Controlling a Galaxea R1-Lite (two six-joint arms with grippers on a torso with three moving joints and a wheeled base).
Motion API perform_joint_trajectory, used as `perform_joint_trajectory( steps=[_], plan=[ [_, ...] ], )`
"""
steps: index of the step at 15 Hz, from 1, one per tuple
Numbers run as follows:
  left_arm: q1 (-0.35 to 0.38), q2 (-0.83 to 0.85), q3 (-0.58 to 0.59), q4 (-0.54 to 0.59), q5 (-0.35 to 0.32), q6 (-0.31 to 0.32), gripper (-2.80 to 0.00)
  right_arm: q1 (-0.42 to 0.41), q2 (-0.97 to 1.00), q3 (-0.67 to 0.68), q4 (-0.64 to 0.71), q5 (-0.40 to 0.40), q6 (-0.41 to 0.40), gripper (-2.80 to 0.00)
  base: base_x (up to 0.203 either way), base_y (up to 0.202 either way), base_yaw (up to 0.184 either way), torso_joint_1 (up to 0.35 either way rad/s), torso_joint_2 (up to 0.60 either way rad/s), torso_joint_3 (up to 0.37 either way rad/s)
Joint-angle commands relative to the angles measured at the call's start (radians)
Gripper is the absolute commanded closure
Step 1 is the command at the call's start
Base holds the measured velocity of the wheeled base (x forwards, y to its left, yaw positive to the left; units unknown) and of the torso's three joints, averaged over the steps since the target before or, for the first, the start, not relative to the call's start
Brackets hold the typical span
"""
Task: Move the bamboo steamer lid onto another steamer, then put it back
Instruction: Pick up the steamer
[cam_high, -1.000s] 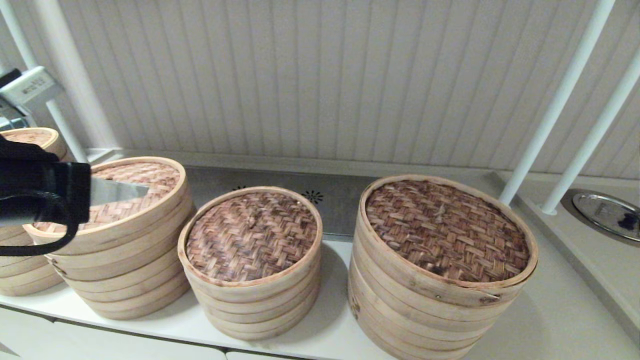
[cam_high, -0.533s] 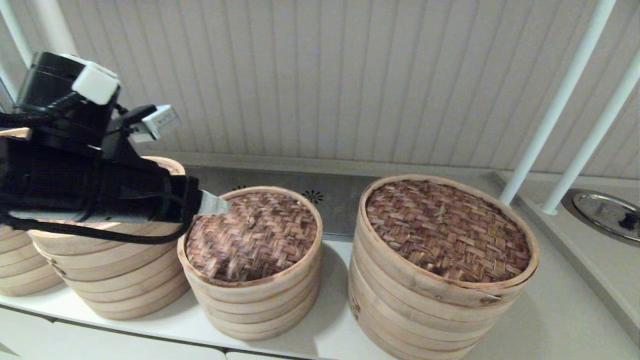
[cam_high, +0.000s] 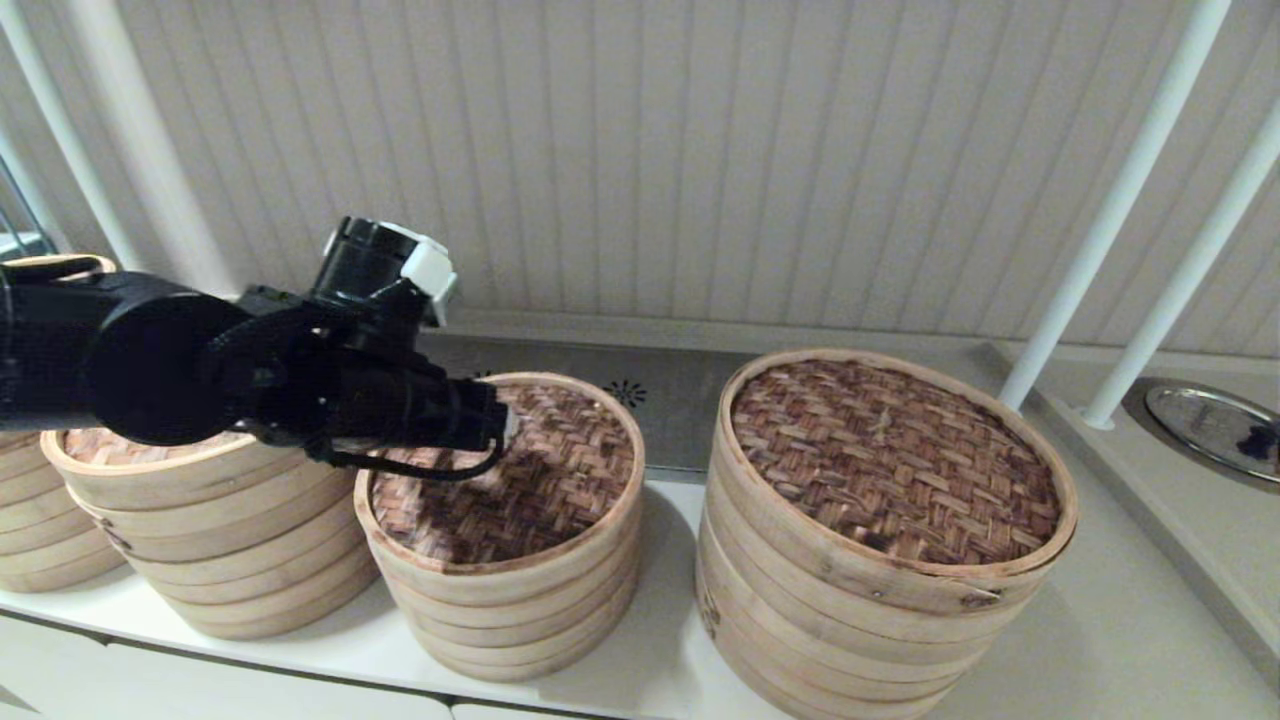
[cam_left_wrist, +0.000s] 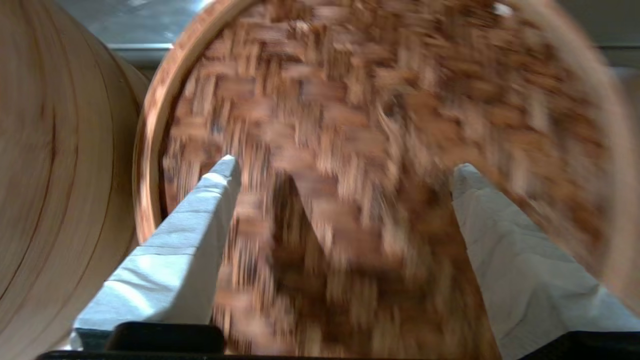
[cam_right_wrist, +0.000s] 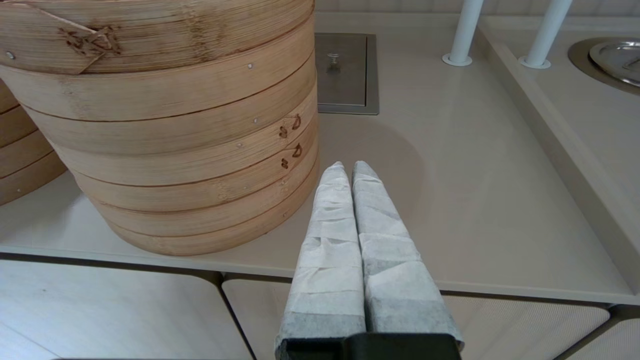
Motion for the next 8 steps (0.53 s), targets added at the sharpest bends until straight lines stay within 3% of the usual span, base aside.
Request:
perform_joint_trajectory(
  steps=[1,8],
  plan=[
    [-0.020,0.052,0.000,-0.014,0.028,-0.002,-2.80,0.000,-0.001,0.003,-0.001,0.000,0.000,0.00,0.000,0.000,0.000,0.000,0.00,0.000],
    [-0.051,0.079,0.006,-0.029,0.027,-0.021,-2.80,0.000,-0.001,0.003,-0.001,0.000,0.000,0.00,0.000,0.000,0.000,0.000,0.00,0.000]
  ],
)
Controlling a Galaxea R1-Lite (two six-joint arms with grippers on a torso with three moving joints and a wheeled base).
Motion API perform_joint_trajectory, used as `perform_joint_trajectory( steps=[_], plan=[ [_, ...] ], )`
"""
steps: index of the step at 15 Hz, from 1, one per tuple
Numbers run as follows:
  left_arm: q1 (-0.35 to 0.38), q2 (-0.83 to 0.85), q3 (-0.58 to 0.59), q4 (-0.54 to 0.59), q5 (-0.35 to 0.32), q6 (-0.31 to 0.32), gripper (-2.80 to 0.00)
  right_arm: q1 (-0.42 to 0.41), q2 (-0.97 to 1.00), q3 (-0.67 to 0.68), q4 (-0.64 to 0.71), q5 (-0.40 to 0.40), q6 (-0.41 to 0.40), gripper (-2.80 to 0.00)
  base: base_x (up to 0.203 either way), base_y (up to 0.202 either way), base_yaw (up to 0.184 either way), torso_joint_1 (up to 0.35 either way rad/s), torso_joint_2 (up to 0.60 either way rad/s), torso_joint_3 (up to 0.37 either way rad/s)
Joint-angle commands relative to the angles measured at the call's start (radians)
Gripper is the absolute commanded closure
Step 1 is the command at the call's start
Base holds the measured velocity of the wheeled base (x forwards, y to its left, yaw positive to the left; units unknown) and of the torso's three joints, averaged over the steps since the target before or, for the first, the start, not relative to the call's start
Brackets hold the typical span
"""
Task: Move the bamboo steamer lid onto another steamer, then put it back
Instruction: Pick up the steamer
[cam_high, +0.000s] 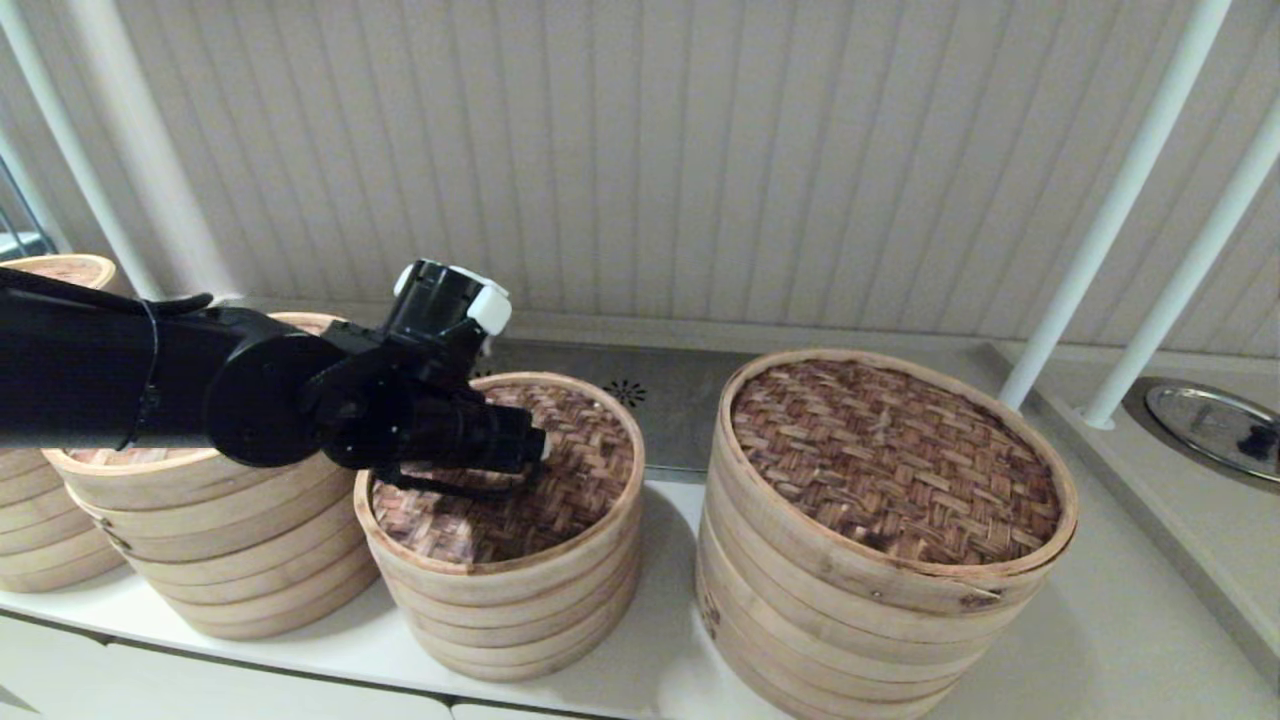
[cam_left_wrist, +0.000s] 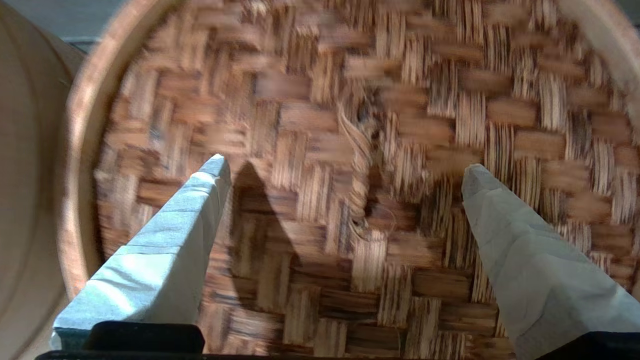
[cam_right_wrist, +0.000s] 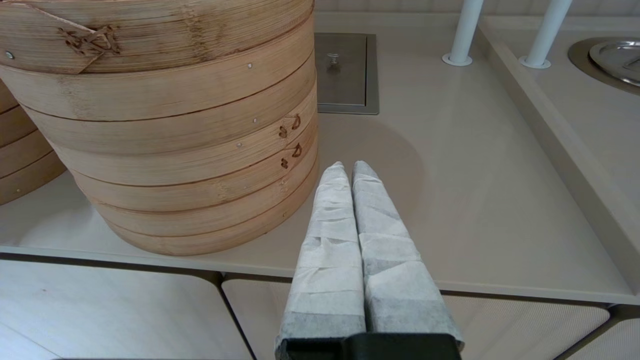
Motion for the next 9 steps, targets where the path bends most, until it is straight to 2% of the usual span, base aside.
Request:
perform_joint_trajectory(
  steps=[1,4,5,9],
  plan=[
    [-0.008,-0.001,0.010,0.001,0.001,-0.003,-2.80,0.000,-0.001,0.003,0.000,0.000,0.000,0.00,0.000,0.000,0.000,0.000,0.00,0.000],
    [-0.017,-0.001,0.020,-0.019,-0.003,-0.005,-2.80,0.000,-0.001,0.003,0.000,0.000,0.000,0.00,0.000,0.000,0.000,0.000,0.00,0.000],
    [-0.020,-0.001,0.021,-0.019,-0.001,-0.005,0.00,0.000,-0.001,0.003,0.000,0.000,0.000,0.00,0.000,0.000,0.000,0.000,0.00,0.000],
    [-0.018,0.000,0.059,-0.074,-0.002,-0.006,0.00,0.000,-0.001,0.003,0.000,0.000,0.000,0.00,0.000,0.000,0.000,0.000,0.00,0.000]
  ],
)
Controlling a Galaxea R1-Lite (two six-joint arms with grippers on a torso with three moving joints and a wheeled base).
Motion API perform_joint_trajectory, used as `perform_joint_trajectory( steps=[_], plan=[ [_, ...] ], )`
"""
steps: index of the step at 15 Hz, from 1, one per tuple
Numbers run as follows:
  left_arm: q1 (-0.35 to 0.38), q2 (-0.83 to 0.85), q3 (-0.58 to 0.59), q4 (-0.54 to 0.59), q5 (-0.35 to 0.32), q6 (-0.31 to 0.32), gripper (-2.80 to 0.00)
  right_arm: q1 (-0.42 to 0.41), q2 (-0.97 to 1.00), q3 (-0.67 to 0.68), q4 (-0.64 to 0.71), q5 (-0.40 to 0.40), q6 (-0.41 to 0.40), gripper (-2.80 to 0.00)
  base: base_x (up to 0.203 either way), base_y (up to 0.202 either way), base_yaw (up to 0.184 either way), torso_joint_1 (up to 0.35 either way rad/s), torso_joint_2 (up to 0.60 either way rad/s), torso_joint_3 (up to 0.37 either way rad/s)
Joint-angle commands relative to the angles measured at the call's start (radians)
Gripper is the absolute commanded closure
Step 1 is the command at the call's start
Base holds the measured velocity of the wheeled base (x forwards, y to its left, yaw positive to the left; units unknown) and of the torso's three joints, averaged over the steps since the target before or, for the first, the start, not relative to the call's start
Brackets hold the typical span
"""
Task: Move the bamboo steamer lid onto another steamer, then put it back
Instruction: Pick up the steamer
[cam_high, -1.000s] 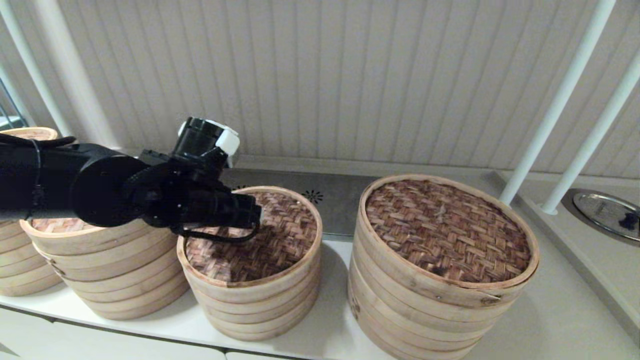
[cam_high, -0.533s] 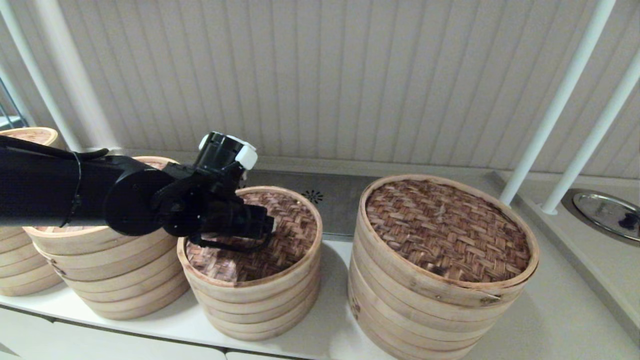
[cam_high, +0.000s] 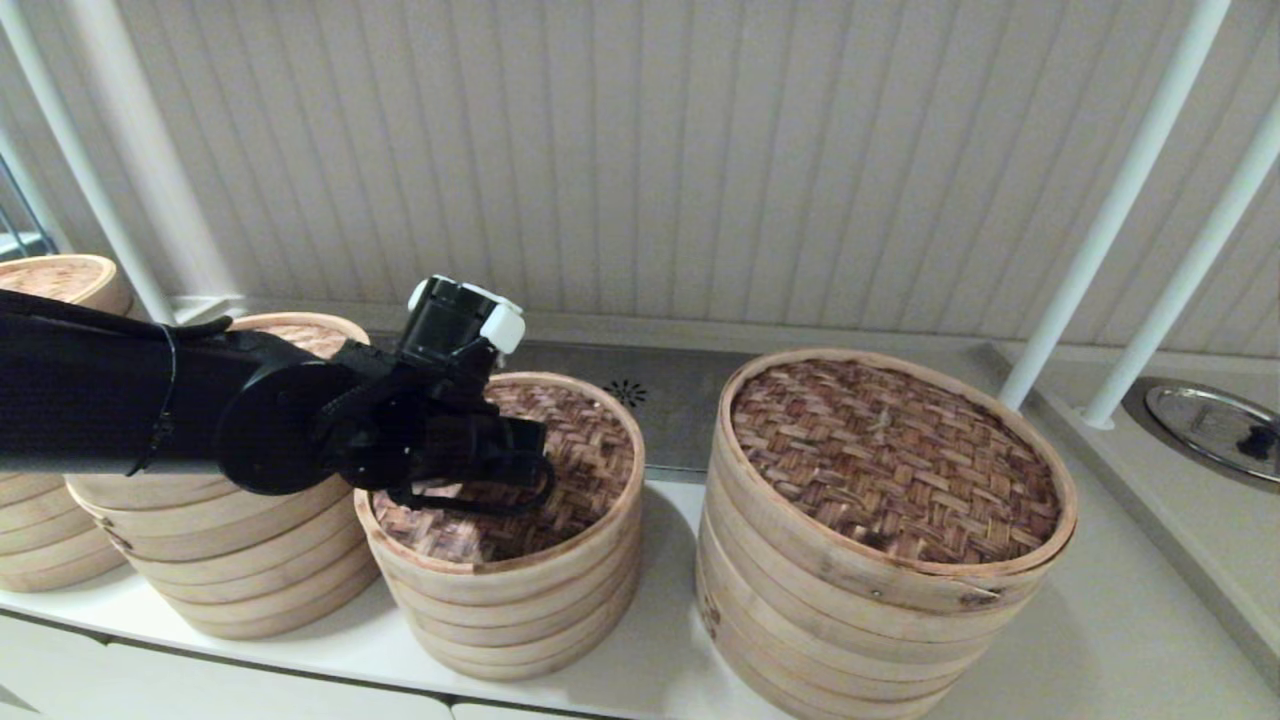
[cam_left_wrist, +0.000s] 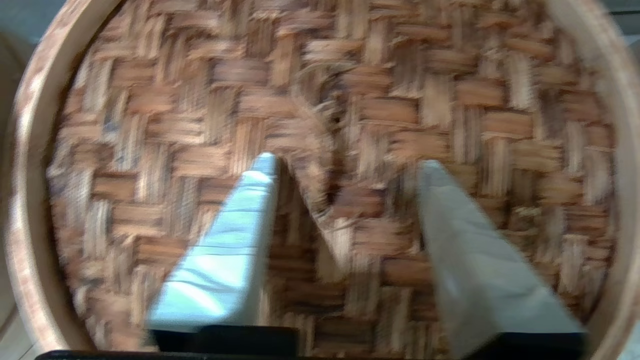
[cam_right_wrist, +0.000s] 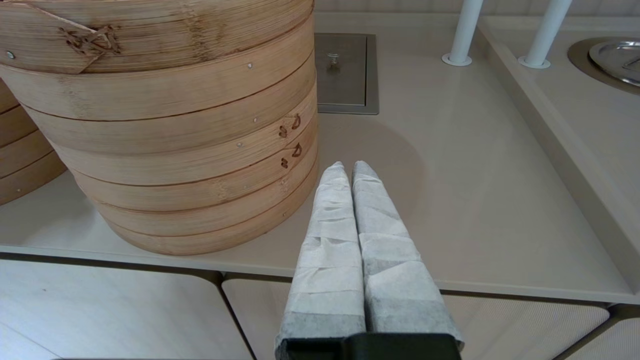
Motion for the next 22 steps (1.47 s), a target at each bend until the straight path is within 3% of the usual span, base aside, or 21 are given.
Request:
perform_joint_trajectory(
  steps=[1,22],
  plan=[
    [0.002,-0.002,0.016,-0.006,0.003,-0.002,0.00,0.000,-0.001,0.003,0.000,0.000,0.000,0.00,0.000,0.000,0.000,0.000,0.00,0.000],
    [0.019,-0.053,0.016,-0.078,0.004,-0.003,0.00,0.000,-0.001,0.003,0.000,0.000,0.000,0.00,0.000,0.000,0.000,0.000,0.00,0.000]
  ],
)
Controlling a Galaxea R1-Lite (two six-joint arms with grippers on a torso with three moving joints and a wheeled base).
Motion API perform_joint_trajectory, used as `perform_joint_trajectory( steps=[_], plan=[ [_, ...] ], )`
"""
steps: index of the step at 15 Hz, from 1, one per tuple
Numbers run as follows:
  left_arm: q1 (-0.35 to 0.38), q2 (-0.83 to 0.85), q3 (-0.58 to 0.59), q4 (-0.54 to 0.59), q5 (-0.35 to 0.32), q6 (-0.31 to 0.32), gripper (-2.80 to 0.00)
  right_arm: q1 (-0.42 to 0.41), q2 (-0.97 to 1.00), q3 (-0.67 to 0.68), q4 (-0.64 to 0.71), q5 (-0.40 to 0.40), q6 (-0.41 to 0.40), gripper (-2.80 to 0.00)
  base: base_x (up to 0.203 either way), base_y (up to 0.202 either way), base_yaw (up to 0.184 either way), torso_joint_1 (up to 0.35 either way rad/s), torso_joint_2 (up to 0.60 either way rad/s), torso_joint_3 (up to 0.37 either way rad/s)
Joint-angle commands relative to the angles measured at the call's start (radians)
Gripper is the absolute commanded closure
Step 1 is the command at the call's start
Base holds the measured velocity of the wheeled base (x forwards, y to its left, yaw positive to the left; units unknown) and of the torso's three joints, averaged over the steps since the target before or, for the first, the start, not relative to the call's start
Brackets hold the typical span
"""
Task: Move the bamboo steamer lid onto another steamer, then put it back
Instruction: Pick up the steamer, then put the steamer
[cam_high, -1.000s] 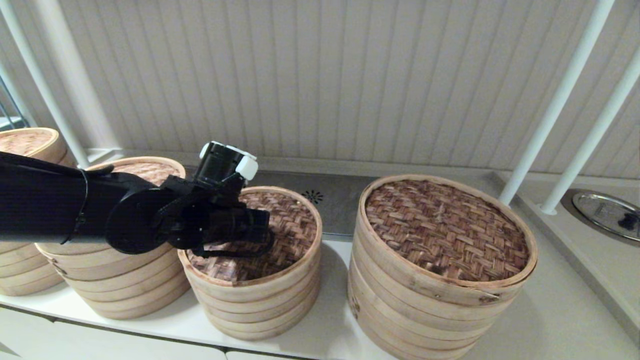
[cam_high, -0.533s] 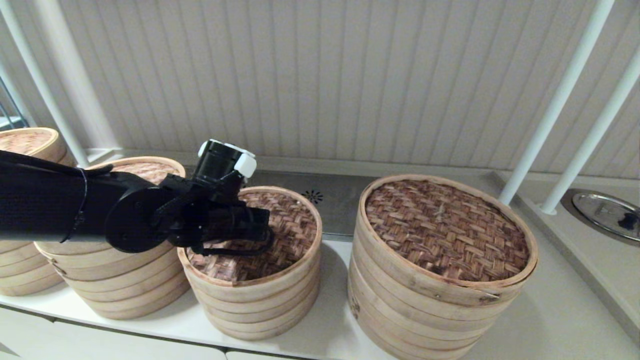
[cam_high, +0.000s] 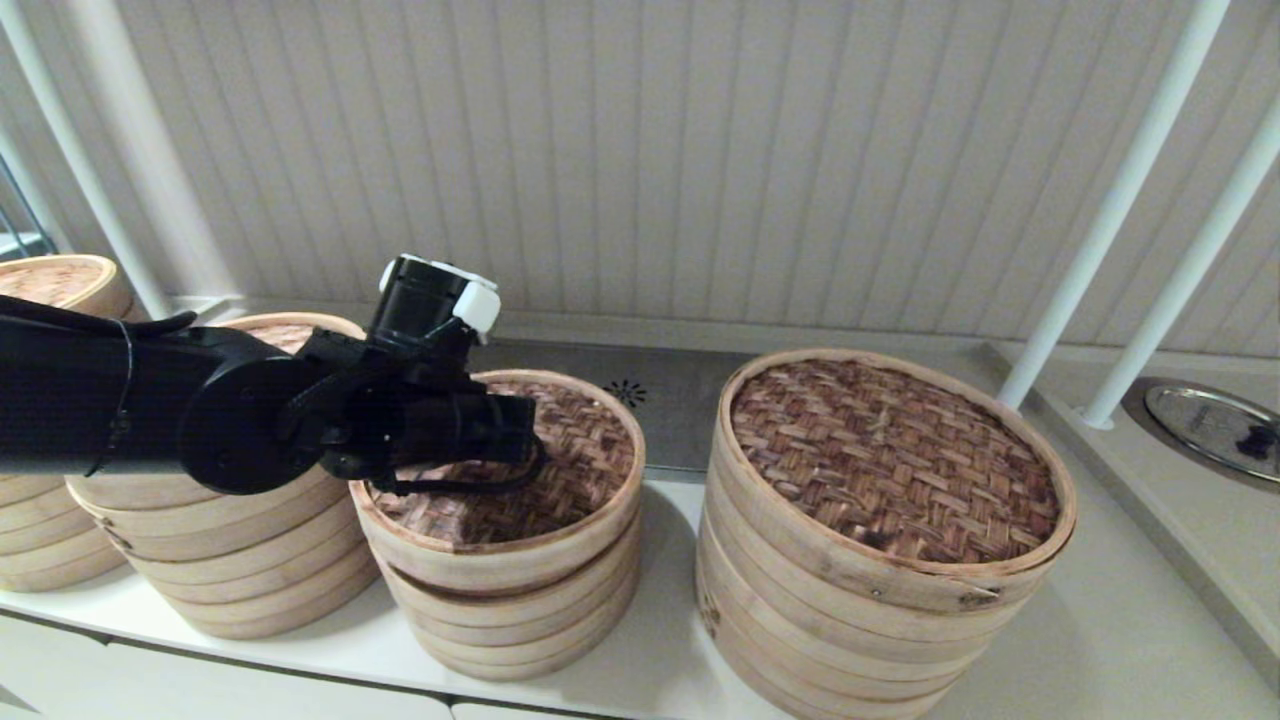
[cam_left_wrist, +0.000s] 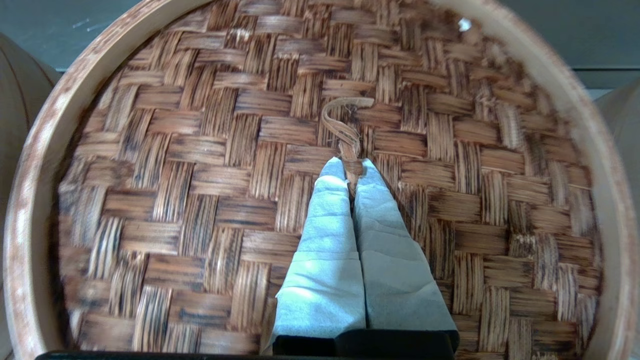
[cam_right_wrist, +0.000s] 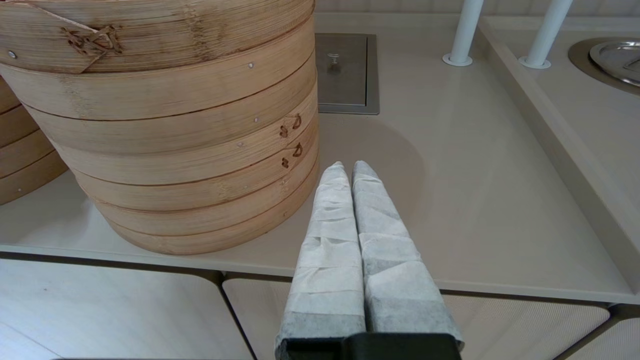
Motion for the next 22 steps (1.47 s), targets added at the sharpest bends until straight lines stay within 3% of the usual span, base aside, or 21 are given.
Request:
perform_joint_trajectory(
  steps=[1,17,22],
  plan=[
    [0.000,-0.022,-0.001,-0.001,0.002,-0.002,0.00,0.000,-0.001,0.003,0.000,0.000,0.000,0.00,0.000,0.000,0.000,0.000,0.00,0.000],
    [0.002,-0.085,0.004,-0.069,-0.027,-0.005,0.00,0.000,-0.001,0.003,0.000,0.000,0.000,0.00,0.000,0.000,0.000,0.000,0.00,0.000],
    [0.042,-0.140,-0.044,-0.052,-0.037,0.006,0.00,0.000,-0.001,0.003,0.000,0.000,0.000,0.00,0.000,0.000,0.000,0.000,0.00,0.000]
  ],
)
